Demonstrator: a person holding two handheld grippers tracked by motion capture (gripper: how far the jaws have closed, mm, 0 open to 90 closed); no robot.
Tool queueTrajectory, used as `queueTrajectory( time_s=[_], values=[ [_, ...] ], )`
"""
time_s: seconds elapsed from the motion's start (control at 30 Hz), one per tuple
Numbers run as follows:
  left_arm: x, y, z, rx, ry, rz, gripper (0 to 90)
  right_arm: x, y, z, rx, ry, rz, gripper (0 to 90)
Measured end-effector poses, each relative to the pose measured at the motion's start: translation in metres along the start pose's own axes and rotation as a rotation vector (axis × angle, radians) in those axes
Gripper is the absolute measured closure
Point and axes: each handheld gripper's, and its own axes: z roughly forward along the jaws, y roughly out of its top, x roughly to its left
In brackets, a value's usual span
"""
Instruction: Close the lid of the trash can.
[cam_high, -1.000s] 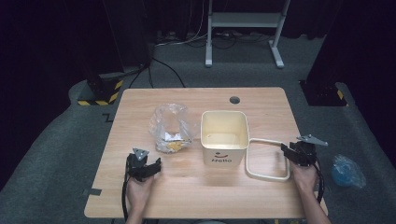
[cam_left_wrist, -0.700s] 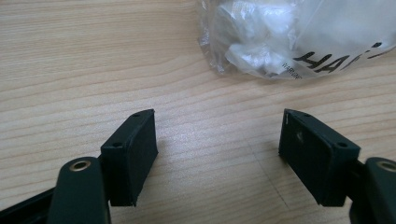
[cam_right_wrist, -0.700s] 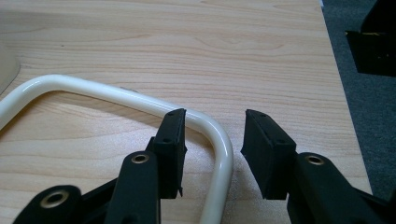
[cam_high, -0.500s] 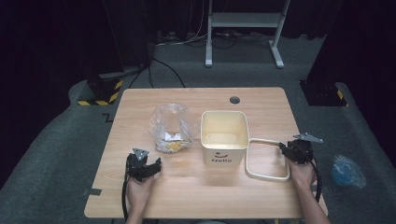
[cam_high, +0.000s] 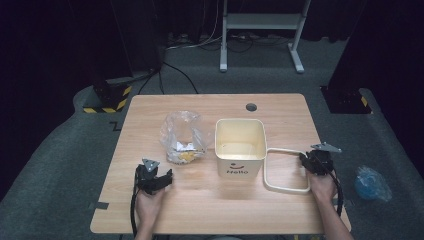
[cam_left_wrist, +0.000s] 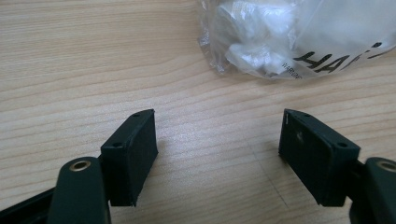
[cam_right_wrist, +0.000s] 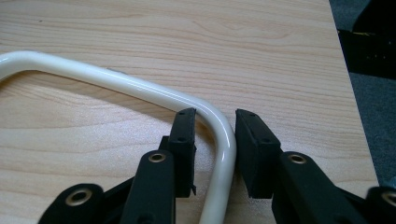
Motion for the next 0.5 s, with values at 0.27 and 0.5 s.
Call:
queueTrajectory(
  time_s=[0.27,0.5],
  values=[
    [0.0,0.0,0.0001,-0.001,0.0,-0.002,27.7,0.0032,0.0003,-0.0002,0.003,-0.001,-0.012,75.8],
    [0.0,0.0,0.0001,-0.001,0.0,-0.002,27.8,0.006,0.0007,-0.0005,0.006,-0.018,-0.033,77.7]
  ],
)
